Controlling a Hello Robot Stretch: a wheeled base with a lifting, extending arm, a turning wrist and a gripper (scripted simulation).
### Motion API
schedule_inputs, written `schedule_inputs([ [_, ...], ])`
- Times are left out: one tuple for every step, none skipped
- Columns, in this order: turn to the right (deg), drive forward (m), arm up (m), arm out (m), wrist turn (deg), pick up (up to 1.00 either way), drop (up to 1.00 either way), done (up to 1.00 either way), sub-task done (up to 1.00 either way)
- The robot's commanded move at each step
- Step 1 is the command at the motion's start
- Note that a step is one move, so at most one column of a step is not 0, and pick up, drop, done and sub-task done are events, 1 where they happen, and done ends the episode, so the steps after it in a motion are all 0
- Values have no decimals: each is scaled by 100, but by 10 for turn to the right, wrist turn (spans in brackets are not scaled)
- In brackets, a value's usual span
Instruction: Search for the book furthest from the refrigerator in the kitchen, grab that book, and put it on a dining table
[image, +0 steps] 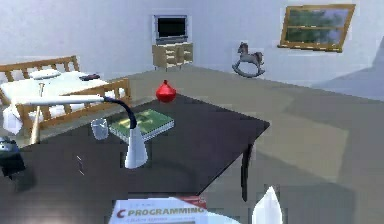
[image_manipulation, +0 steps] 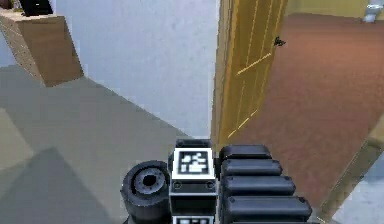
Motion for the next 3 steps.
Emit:
schedule_inputs([
  [-450, 0, 0, 0, 0, 0, 0, 0, 0],
  [-150, 0, 0, 0, 0, 0, 0, 0, 0],
  [450, 0, 0, 0, 0, 0, 0, 0, 0],
])
